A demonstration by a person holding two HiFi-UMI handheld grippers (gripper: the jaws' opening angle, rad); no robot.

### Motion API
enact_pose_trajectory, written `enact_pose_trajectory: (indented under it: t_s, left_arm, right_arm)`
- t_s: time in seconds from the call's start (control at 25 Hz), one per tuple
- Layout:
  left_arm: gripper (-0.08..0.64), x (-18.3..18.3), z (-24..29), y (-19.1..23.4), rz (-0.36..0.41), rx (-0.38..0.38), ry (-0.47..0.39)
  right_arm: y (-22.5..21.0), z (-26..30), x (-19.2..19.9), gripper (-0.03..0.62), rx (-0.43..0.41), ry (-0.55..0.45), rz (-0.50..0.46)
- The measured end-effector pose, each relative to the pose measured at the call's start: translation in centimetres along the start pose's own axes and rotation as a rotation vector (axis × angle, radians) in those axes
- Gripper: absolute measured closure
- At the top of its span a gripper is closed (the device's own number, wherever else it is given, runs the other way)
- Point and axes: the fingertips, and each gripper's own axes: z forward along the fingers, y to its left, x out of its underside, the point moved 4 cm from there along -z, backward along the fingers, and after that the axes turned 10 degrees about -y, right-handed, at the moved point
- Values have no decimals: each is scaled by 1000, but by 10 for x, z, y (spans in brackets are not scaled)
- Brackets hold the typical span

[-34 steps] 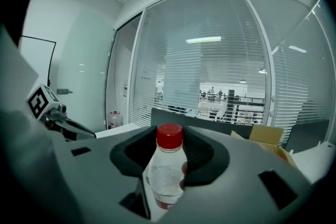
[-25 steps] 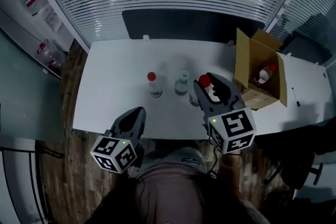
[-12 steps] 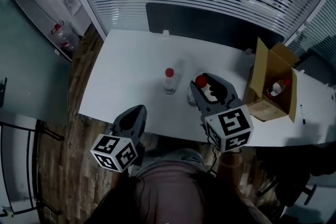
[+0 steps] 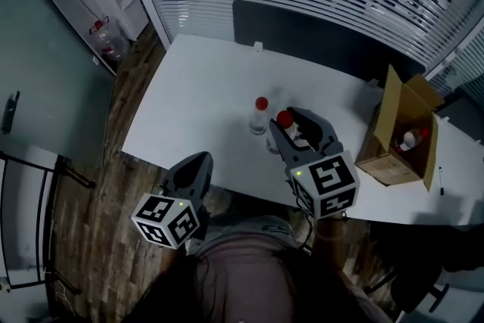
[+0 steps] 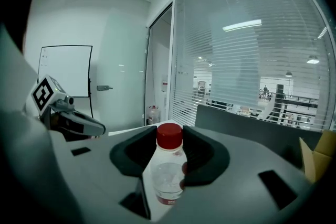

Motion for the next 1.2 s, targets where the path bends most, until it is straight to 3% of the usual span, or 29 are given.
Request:
enact_pose_trajectory:
  t_s: [0.36, 1.2]
  left_arm:
    - [552, -1, -12, 13, 7, -13, -5]
    - [552, -3, -15, 42, 10, -11, 12]
  right_arm:
    - [25, 18, 6, 431, -46, -2, 6]
    - [48, 55, 62, 431, -45, 64, 51]
